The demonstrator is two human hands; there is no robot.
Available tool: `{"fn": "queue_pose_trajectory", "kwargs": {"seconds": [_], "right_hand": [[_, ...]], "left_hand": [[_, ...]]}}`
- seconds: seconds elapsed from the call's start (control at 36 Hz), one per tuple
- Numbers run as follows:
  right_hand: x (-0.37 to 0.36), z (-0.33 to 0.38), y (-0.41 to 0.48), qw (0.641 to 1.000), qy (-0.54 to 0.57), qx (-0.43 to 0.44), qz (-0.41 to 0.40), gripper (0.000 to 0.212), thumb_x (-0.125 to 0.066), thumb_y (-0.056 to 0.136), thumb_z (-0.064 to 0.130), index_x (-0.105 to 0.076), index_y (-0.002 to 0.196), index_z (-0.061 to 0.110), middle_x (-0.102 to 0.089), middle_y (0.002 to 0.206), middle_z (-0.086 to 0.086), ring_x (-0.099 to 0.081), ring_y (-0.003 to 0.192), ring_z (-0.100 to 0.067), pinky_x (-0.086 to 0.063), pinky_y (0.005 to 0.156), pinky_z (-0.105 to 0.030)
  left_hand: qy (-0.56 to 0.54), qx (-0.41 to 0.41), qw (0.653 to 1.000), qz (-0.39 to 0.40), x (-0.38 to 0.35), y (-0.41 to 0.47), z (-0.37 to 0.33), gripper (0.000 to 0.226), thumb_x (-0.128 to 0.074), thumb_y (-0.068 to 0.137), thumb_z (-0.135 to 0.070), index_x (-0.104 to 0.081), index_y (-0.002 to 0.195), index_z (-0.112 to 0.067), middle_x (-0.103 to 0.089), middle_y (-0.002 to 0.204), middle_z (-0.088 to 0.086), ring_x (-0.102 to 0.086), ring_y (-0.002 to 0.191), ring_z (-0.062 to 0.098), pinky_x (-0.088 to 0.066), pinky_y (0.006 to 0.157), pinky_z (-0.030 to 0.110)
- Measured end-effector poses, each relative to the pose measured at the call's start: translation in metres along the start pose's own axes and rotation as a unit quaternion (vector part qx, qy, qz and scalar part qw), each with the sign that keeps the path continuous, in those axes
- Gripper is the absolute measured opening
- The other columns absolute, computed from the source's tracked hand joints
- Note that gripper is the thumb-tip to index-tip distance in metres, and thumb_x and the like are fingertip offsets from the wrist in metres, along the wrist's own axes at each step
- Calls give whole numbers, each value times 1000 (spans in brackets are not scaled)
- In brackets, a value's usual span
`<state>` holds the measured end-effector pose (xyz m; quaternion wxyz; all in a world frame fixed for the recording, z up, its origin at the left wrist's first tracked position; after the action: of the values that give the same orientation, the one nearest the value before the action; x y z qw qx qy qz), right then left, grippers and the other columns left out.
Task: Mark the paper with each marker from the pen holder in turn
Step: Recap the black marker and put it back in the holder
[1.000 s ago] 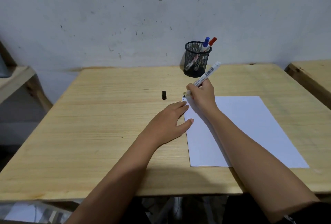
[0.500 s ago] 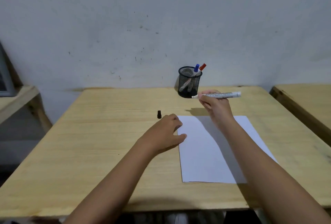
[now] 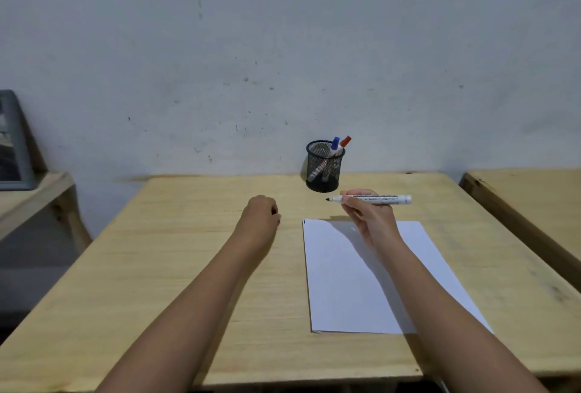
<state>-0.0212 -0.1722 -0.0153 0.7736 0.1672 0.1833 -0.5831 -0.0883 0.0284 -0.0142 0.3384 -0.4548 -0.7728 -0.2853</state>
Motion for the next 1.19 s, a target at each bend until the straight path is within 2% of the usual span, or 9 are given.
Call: {"fn": "queue_pose_trajectory", "kwargs": {"seconds": [0.08, 0.19, 0.28, 0.36, 0.58, 0.75, 0.89, 0.97, 1.19], "right_hand": [[-2, 0, -1, 1000, 9, -2, 11, 15, -62, 80, -10, -64, 78, 6, -72, 71, -1, -70, 79, -14, -55, 86, -23], [-7, 1, -1, 999, 22, -5, 32, 13, -63, 79, -8, -64, 80, 5, -72, 73, -2, -70, 80, -14, -56, 82, -21], [-10, 2, -3, 999, 25, -6, 46, 12, -63, 79, -8, -63, 85, 2, -71, 81, -7, -71, 81, -15, -56, 76, -18], [-12, 4, -4, 998, 23, -7, 56, 12, -63, 79, -8, -62, 87, 1, -69, 85, -11, -70, 81, -15, -56, 75, -18], [-14, 8, -8, 996, 24, -23, 80, 10, -62, 80, -8, -63, 86, 1, -73, 80, -7, -70, 78, -14, -56, 76, -19], [-17, 13, -14, 991, 19, -22, 133, 11, -62, 78, -7, -62, 85, 1, -74, 82, -6, -70, 82, -14, -55, 79, -19], [-22, 13, -18, 990, 15, 2, 143, 23, -78, 61, 2, -68, 81, 5, -74, 82, -8, -70, 86, -18, -54, 81, -20], [-23, 12, -19, 990, 21, 18, 140, 22, -79, 56, 11, -70, 76, 10, -74, 83, -9, -70, 87, -20, -54, 82, -22], [-25, 7, -22, 988, -31, 46, 146, 17, -74, 71, 0, -65, 86, 2, -73, 86, -8, -66, 92, -23, -53, 88, -26]], "left_hand": [[-221, 47, 974, -2, 1, -7, -9, 9, -60, 83, -1, -67, 77, -3, -64, 79, 8, -59, 66, 16, -50, 55, 20], [-442, 83, 891, 60, -6, -11, -22, 11, -63, 84, -2, -68, 77, -7, -67, 81, 10, -65, 78, 19, -54, 83, 26], [-530, 101, 838, 88, -11, -14, -28, 6, -64, 84, -2, -69, 82, -5, -69, 86, 10, -68, 80, 15, -56, 82, 19], [-578, 101, 803, 103, -14, -18, -36, 5, -63, 85, -3, -67, 87, -3, -70, 86, 9, -70, 77, 10, -56, 76, 14], [-604, 78, 782, 133, -9, -23, -43, 8, -60, 86, -2, -67, 92, -1, -69, 89, 10, -70, 77, 9, -56, 81, 17], [-583, 41, 791, 178, -4, -28, -48, 13, -60, 86, 1, -68, 96, -1, -72, 88, 8, -71, 80, 11, -56, 76, 15], [-581, 14, 800, 147, -1, -31, -49, 15, -63, 83, 2, -68, 97, 1, -71, 91, 12, -71, 81, 14, -56, 81, 18], [-566, -2, 815, 125, 0, -33, -48, 13, -66, 82, -1, -71, 94, -3, -72, 91, 12, -71, 85, 17, -56, 82, 19], [-551, -17, 829, 95, 1, -41, -41, 11, -67, 81, -3, -72, 89, -7, -74, 85, 3, -71, 83, 15, -55, 79, 18]]}}
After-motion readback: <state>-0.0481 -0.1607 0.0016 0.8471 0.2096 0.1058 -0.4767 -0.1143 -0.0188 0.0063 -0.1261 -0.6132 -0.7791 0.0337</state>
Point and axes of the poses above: each hand's wrist, its own y-axis towards the middle knuckle, its own x-axis out of the back of the hand, z = x × y, the point moved 4 cm from there along y, towards the middle knuckle
